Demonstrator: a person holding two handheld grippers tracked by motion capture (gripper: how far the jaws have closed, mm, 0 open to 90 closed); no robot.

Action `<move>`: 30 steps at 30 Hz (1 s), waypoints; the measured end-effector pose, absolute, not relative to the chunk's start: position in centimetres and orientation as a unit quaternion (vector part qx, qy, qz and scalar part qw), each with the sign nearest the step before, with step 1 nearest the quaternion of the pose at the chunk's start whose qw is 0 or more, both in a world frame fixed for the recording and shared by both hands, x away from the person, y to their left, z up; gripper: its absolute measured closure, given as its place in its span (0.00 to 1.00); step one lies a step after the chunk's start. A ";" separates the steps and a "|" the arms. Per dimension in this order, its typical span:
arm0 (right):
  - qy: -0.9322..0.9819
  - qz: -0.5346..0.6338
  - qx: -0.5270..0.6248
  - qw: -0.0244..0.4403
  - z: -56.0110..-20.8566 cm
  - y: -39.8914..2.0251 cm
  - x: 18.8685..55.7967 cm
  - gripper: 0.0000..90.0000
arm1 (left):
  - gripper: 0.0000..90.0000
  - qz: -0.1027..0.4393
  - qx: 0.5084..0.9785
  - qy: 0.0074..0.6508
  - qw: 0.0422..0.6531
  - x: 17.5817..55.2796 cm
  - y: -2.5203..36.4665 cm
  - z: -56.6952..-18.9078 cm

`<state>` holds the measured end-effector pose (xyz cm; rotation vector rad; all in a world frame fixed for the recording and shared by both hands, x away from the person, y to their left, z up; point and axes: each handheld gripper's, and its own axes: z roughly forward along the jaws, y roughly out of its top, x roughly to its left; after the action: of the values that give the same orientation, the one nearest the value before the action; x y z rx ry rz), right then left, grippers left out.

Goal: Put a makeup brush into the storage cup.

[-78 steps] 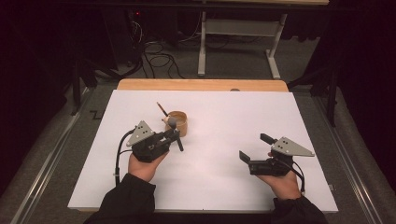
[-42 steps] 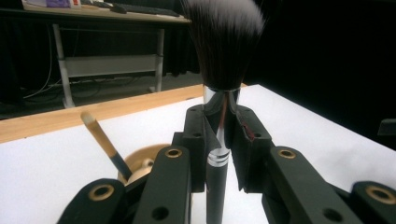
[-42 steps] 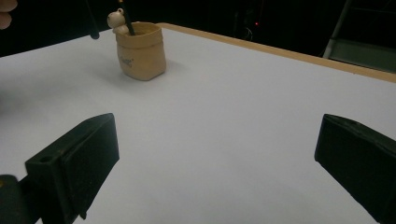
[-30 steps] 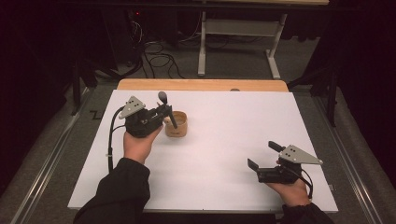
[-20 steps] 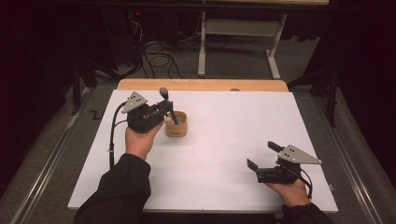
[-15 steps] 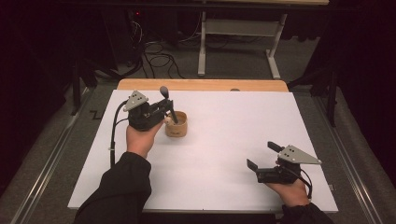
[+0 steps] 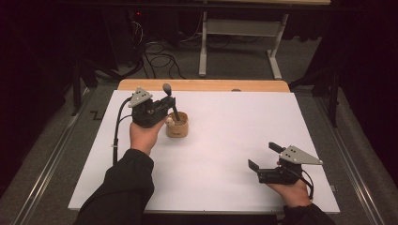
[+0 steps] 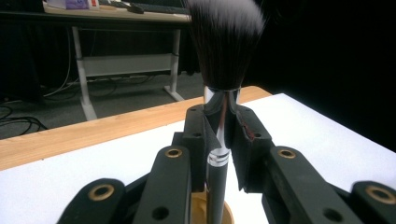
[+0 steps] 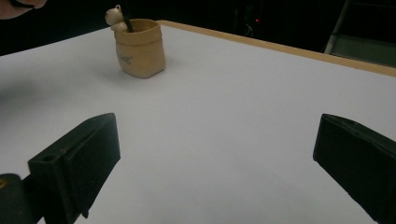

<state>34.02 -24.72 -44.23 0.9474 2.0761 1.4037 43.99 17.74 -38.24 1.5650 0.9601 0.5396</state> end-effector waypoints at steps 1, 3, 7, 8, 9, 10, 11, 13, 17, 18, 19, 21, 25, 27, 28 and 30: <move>0.754 0.510 0.345 0.229 -44.2 -24.7 34.0 0.01 | 0.85 0.231 0.669 0.411 0.575 44.1 17.7 -38.2; 0.754 0.510 0.344 0.229 -44.3 -24.8 34.1 0.01 | 0.85 0.233 0.670 0.411 0.572 44.3 17.6 -38.2; 0.754 0.510 0.345 0.228 -44.3 -24.8 34.1 0.02 | 0.85 0.232 0.673 0.415 0.566 44.6 17.4 -38.7; 0.754 0.510 0.345 0.228 -44.3 -24.7 34.1 0.02 | 0.85 0.232 0.674 0.415 0.565 44.7 17.3 -38.8; 0.755 0.509 0.345 0.228 -44.3 -24.7 34.1 0.02 | 0.85 0.233 0.676 0.415 0.563 44.8 17.3 -38.9; 0.755 0.509 0.346 0.227 -44.4 -24.7 34.1 0.02 | 0.85 0.233 0.676 0.415 0.562 44.8 17.2 -38.9; 0.755 0.509 0.346 0.226 -44.4 -24.7 34.1 0.02 | 0.85 0.233 0.676 0.415 0.562 44.8 17.1 -39.0; 0.755 0.509 0.346 0.226 -44.4 -24.7 34.1 0.02 | 0.85 0.235 0.678 0.416 0.559 44.9 17.0 -39.1; 0.755 0.509 0.346 0.227 -44.4 -24.8 34.1 0.02 | 0.85 0.234 0.681 0.418 0.554 45.1 17.0 -39.4; 0.755 0.509 0.346 0.226 -44.4 -24.7 34.1 0.02 | 0.85 0.233 0.683 0.418 0.552 45.1 17.0 -39.4; 0.755 0.509 0.346 0.226 -44.4 -24.7 34.1 0.02 | 0.85 0.233 0.684 0.419 0.550 45.1 17.0 -39.5; 0.755 0.509 0.346 0.226 -44.4 -24.7 34.1 0.02 | 0.85 0.232 0.683 0.420 0.550 45.2 17.0 -39.7; 0.756 0.508 0.347 0.225 -44.4 -24.7 34.1 0.02 | 0.85 0.231 0.685 0.422 0.547 45.2 16.9 -40.0; 0.756 0.508 0.346 0.225 -44.4 -24.7 34.1 0.02 | 0.85 0.230 0.687 0.423 0.544 45.2 16.9 -40.3; 0.756 0.508 0.346 0.225 -44.5 -24.7 34.1 0.02 | 0.85 0.228 0.688 0.425 0.542 45.2 16.9 -40.5; 0.756 0.508 0.346 0.225 -44.5 -24.7 34.1 0.02 | 0.85 0.225 0.690 0.426 0.540 45.2 16.9 -40.8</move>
<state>34.11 -24.68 -44.47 0.9549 2.0858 1.4005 45.24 16.87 -40.81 1.6409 1.0131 0.5360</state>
